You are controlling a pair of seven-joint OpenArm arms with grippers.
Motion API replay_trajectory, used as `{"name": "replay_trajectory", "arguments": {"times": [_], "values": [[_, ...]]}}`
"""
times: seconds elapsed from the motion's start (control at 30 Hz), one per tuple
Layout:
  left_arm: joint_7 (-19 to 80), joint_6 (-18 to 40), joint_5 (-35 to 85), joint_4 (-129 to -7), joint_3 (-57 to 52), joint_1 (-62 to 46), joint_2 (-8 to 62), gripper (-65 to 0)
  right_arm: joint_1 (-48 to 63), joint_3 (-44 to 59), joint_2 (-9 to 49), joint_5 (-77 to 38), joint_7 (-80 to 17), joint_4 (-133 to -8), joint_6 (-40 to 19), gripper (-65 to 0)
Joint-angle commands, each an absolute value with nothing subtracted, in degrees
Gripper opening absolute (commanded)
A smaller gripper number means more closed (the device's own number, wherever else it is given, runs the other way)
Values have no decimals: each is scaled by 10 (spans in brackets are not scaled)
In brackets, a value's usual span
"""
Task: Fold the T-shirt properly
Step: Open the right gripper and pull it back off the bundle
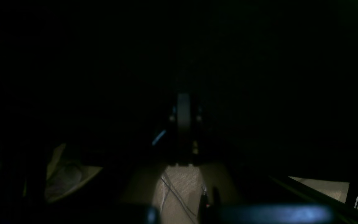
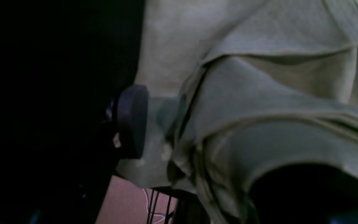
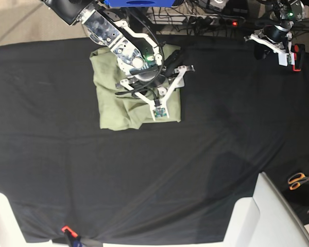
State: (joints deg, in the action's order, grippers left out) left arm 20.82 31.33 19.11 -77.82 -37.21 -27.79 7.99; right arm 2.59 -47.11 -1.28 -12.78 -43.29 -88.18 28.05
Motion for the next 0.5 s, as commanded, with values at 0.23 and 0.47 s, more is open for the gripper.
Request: {"name": "replay_trajectory", "arguments": {"times": [0.23,0.47], "values": [[200,311,196,-785,-377,-281,98,-650,15,-468,-27,-183,-429,-892,221,-315],[200,311,181,-785,-377,-278,99,-650,7,-473,-27,-199,-429,-891,196,-315]]}}
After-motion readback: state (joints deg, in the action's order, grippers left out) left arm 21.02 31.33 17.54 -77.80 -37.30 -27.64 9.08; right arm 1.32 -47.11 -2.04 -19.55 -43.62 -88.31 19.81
